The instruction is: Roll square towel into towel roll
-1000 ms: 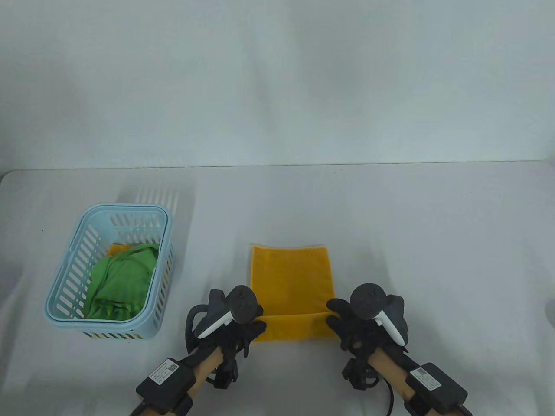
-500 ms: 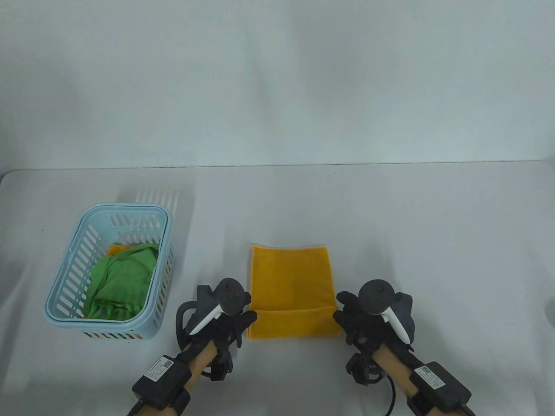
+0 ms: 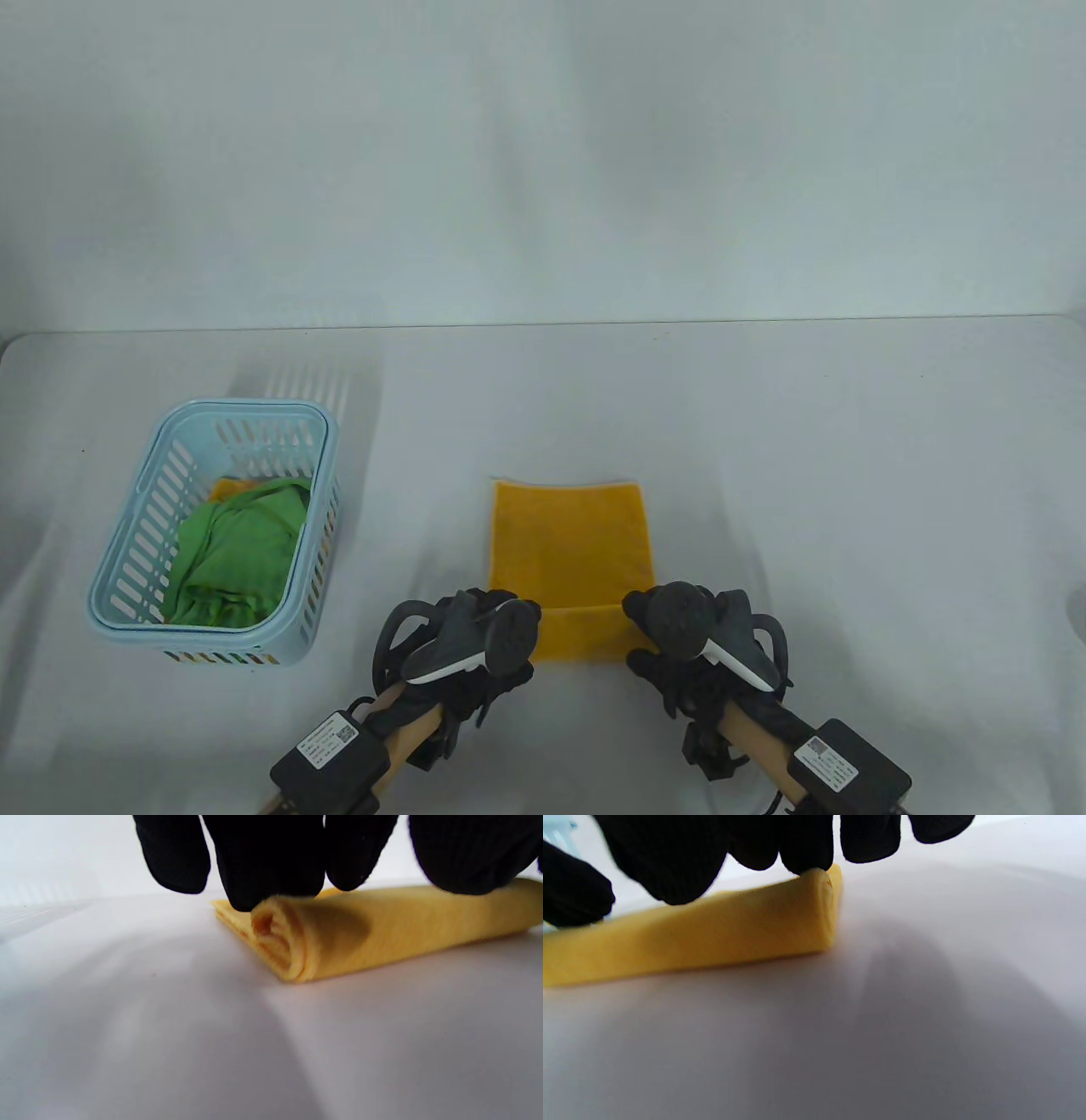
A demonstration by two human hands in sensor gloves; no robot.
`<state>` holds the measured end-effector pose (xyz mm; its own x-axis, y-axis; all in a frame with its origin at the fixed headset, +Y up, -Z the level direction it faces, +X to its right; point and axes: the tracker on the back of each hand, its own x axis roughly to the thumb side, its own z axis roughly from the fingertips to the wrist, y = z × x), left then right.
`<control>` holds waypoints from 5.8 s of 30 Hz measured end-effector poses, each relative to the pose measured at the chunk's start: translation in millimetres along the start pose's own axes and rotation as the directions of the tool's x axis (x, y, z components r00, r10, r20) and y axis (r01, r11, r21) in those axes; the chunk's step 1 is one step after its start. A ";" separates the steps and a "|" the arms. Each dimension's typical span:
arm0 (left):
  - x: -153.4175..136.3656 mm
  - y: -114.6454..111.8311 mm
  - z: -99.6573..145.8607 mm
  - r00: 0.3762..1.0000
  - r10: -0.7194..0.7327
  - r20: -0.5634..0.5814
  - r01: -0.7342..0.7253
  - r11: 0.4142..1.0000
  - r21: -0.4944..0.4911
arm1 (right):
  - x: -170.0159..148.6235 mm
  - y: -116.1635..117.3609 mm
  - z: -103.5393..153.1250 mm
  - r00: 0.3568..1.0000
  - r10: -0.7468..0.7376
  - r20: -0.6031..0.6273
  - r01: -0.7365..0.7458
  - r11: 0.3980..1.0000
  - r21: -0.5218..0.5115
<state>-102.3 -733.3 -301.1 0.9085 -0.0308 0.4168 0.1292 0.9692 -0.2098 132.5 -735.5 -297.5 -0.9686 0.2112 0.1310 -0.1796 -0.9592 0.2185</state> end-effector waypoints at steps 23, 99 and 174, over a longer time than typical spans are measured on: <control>-24.5 -8.1 -14.9 0.975 0.202 -0.091 -0.209 0.975 -0.076 | -19.5 10.4 -16.6 0.987 -0.152 -0.042 0.154 0.987 0.043; -9.9 -21.5 -17.3 0.998 0.009 -0.063 -0.012 0.999 -0.047 | -12.4 19.1 -17.6 1.000 -0.019 -0.010 0.019 1.000 0.022; -47.0 61.9 34.7 0.963 0.212 -0.167 -0.135 0.914 0.382 | 65.8 4.3 -23.6 0.986 0.072 0.150 -0.097 0.981 0.166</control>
<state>-150.8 -663.5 -303.0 0.9686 0.1349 0.2089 -0.1563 0.9836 0.0897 63.9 -730.2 -310.8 -0.9424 0.1673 0.2898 -0.0537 -0.9305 0.3624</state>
